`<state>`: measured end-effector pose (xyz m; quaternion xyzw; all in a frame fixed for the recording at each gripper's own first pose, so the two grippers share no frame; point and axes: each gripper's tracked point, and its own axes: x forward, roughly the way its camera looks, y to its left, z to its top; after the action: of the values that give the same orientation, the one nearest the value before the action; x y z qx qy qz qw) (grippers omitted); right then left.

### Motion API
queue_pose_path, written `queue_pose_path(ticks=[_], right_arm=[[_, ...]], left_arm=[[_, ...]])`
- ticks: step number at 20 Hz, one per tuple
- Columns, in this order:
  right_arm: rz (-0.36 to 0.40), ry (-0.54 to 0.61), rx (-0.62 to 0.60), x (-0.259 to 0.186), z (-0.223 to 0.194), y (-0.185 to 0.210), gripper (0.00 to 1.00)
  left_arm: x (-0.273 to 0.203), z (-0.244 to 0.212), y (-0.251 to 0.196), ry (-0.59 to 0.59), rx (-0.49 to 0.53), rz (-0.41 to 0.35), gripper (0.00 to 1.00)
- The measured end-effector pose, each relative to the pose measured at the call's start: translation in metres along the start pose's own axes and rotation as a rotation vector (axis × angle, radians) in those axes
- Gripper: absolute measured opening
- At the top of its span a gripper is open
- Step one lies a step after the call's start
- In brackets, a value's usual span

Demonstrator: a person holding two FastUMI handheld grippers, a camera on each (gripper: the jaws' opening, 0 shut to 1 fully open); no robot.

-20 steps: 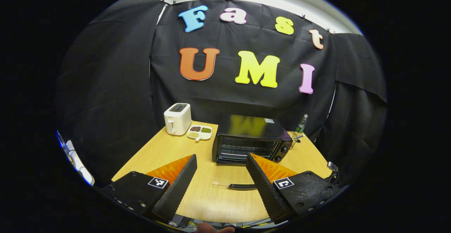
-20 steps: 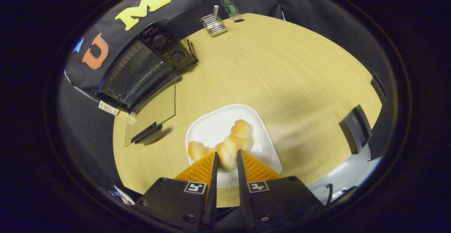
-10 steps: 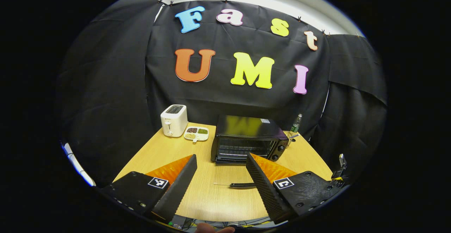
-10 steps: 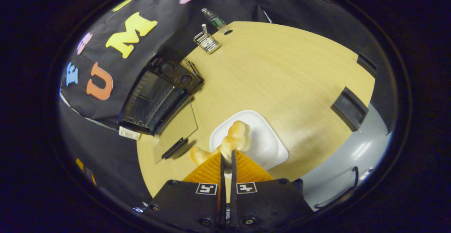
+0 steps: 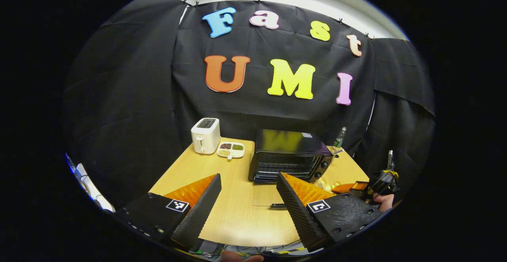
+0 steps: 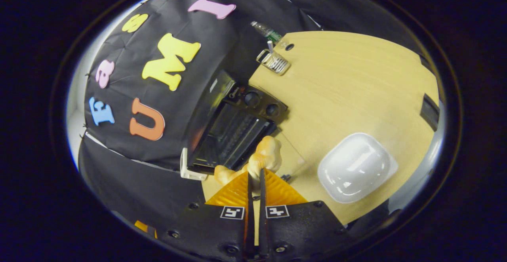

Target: Open the electric oven with the left hand, put the food in, and close the electric oven.

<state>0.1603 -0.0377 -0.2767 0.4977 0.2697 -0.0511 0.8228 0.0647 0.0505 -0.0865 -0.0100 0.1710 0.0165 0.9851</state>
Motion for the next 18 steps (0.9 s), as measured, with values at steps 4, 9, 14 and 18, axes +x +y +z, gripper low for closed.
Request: queue_pose_path(ticks=[4,9,14,18], right_arm=[[0.054,0.000,0.075,0.067,-0.012,0.031,0.08],[0.092,-0.056,0.161,0.132,-0.003,0.055,0.05],[0.084,-0.153,0.241,0.184,0.018,0.052,0.05],[0.074,-0.163,0.279,0.215,0.015,0.049,0.06]], left_arm=[[-0.007,-0.004,0.016,0.035,-0.004,0.046,0.93],[-0.006,-0.011,0.026,0.090,-0.019,0.077,0.93],[-0.015,-0.021,0.033,0.130,0.016,0.102,0.93],[-0.021,-0.023,0.042,0.140,0.036,0.127,0.93]])
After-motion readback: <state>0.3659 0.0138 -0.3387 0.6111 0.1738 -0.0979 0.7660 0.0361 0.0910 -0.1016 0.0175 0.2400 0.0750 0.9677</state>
